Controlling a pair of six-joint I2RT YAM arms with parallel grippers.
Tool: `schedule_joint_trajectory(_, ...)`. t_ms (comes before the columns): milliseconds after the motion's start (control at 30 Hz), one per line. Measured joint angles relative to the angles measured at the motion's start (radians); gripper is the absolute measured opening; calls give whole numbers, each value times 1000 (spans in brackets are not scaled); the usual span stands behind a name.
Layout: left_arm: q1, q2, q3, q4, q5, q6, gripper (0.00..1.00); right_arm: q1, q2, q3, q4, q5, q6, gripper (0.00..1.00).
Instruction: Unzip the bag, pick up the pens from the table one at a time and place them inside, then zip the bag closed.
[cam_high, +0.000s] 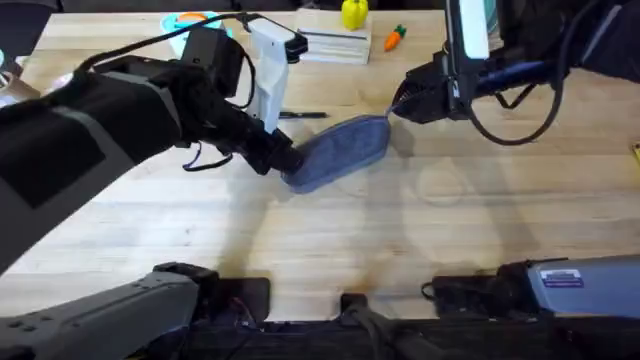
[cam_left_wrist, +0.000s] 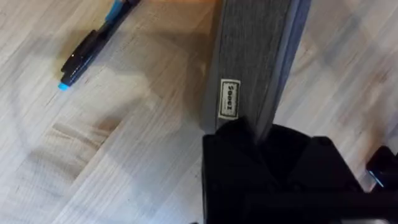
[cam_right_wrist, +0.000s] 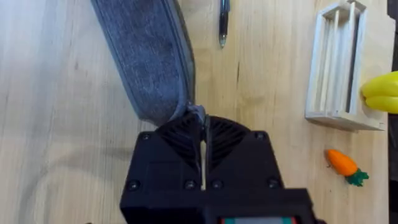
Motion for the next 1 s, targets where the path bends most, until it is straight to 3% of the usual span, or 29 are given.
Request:
schedule_joint_trajectory(433, 1, 0, 0, -2, -2, 0, 43, 22, -2, 0, 22, -139, 0, 34)
schedule_joint_trajectory(800, 1, 0, 0, -8, -5, 0, 43, 187, 4, 0, 76, -162, -1, 35)
schedule_joint_trajectory(1000, 1, 0, 0, -6, -12, 0, 43, 296, 109, 0, 259, -225, 51, 34)
